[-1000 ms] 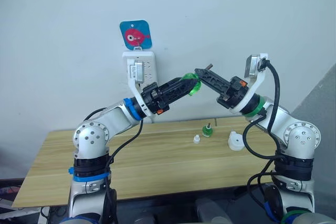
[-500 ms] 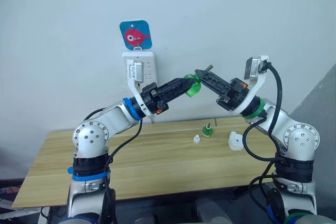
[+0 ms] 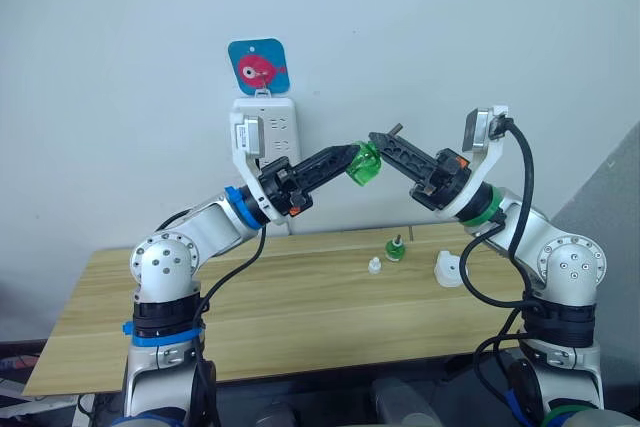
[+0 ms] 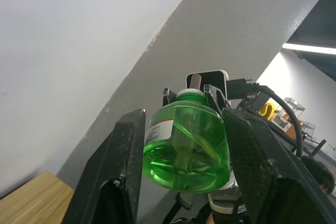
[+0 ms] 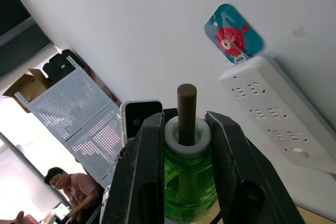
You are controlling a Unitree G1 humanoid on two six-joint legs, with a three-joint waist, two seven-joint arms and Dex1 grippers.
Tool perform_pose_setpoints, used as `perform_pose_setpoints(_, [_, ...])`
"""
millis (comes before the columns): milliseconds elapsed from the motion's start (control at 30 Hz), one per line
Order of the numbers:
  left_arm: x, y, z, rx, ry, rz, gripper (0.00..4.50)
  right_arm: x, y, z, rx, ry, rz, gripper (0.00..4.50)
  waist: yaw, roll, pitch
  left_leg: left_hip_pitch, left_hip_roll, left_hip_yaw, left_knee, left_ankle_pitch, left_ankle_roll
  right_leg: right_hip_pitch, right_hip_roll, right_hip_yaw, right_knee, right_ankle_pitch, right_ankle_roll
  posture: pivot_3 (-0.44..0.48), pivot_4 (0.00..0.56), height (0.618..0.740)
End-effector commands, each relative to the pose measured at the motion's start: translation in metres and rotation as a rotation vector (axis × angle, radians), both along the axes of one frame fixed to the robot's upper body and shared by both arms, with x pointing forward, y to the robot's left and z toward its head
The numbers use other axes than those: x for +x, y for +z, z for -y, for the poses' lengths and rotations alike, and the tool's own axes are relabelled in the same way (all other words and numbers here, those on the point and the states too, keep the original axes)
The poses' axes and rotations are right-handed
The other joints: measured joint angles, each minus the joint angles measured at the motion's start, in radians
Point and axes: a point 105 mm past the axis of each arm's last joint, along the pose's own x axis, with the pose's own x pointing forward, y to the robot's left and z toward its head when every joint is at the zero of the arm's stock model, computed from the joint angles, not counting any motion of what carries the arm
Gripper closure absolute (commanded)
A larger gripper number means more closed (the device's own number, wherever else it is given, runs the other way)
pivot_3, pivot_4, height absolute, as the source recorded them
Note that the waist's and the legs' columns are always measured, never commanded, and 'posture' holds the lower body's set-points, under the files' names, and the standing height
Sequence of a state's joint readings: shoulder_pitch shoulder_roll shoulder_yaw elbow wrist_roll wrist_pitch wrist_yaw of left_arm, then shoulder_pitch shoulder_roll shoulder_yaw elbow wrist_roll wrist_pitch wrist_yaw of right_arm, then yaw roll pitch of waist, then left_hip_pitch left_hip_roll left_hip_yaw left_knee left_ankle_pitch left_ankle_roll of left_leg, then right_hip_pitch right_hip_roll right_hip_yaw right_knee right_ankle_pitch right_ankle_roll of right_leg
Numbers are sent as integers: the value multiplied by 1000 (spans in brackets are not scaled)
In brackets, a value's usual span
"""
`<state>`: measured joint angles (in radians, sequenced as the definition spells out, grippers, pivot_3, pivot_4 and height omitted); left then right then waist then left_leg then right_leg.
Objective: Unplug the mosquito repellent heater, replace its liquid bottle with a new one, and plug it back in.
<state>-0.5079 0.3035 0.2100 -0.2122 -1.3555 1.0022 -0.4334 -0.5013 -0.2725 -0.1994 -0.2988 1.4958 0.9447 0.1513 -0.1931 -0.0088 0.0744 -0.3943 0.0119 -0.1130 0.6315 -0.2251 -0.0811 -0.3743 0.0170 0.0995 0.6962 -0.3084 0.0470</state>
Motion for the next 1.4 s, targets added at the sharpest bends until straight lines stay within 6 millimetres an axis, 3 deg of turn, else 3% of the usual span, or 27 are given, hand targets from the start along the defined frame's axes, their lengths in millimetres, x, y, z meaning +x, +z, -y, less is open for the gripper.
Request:
perform_pose_setpoints(33, [-7, 4, 3, -7, -39, 21, 1218, -4, 17, 0, 30, 8, 63, 3674, 0, 0, 0, 0, 0, 0, 0, 0, 0, 0, 0, 0, 0, 0, 0, -152, 0, 740])
perform_pose_setpoints(133, [-11, 4, 3, -5, -61, 22, 248, -2, 19, 0, 31, -2, 64, 3674, 0, 0, 0, 0, 0, 0, 0, 0, 0, 0, 0, 0, 0, 0, 0, -153, 0, 740])
perform_pose_setpoints(167, [-14, 4, 4, -9, -72, 21, 207, -2, 20, 0, 31, -4, 64, 3674, 0, 0, 0, 0, 0, 0, 0, 0, 0, 0, 0, 0, 0, 0, 0, -152, 0, 740])
perform_pose_setpoints(1267, [-7, 14, 5, -91, -38, 2, 207, -5, 22, -9, 21, 18, 65, 3674, 0, 0, 0, 0, 0, 0, -1, 0, 0, 0, 0, 0, 0, 0, 0, -149, 0, 740])
perform_pose_setpoints(1400, [-5, 15, 7, -101, -34, 2, 1410, -6, 23, -10, 19, 20, 66, 3674, 0, 0, 0, 0, 0, 0, -1, 0, 0, 0, 0, 0, -1, 0, 0, -152, 0, 740])
